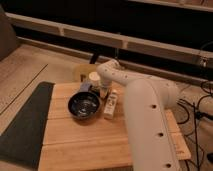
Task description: Place the eraser on the white sponge
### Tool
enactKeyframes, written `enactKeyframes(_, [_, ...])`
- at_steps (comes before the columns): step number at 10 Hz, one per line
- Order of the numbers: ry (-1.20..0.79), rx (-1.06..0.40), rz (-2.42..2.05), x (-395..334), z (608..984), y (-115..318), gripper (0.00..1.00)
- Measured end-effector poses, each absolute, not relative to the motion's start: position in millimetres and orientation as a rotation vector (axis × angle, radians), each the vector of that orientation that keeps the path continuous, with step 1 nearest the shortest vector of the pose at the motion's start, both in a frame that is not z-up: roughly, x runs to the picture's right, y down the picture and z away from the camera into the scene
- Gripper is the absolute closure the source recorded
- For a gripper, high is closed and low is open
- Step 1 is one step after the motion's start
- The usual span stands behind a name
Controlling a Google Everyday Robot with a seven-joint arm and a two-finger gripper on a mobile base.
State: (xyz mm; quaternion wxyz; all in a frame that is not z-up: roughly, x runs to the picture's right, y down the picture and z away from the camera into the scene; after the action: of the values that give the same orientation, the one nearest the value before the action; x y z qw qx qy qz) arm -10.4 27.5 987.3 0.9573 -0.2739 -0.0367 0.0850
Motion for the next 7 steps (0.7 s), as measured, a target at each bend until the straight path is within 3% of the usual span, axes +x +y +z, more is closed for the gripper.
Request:
enactKeyframes(2, [-0.028, -0.543, 0.143, -10.0, 980.7, 15.7, 0.95])
enactKeyframes(3, [-0.015, -0.535, 0.13, -11.7, 977.9, 10.2, 0.99])
enactKeyframes(7, [0.002, -0.486, 0.077, -34.1, 959.6, -21.4, 1.0])
